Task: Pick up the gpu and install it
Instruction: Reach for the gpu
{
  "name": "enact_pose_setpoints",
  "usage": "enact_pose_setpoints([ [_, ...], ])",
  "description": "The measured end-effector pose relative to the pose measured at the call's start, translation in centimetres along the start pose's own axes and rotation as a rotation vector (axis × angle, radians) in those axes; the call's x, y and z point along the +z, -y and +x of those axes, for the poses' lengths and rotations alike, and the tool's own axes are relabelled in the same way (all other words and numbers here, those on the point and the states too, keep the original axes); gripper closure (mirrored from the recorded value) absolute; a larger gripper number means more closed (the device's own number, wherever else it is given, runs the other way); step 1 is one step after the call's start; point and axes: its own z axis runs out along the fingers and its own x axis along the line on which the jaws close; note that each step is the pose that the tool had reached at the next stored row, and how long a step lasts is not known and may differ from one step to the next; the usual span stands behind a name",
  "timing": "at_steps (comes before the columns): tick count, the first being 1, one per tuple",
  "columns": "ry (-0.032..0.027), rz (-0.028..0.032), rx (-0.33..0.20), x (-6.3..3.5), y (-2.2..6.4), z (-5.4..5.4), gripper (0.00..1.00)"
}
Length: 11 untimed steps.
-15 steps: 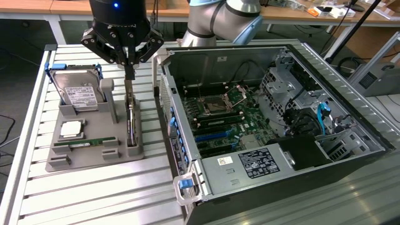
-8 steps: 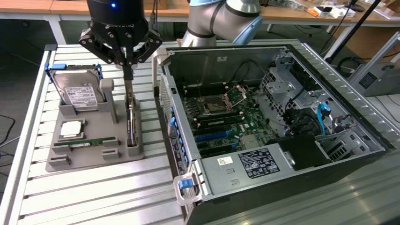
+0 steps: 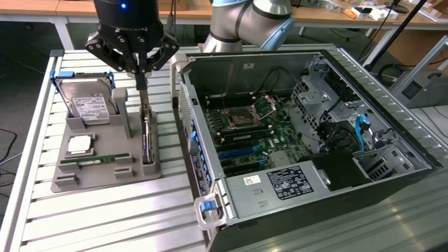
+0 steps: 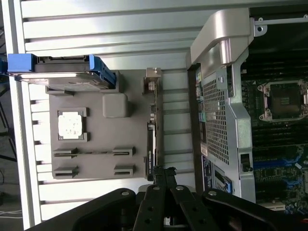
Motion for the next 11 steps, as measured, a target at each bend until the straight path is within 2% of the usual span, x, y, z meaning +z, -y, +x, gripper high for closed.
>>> enact_pose_setpoints([
  [11,0.0,0.0,0.0,-0.01,0.06,0.44,0.89],
])
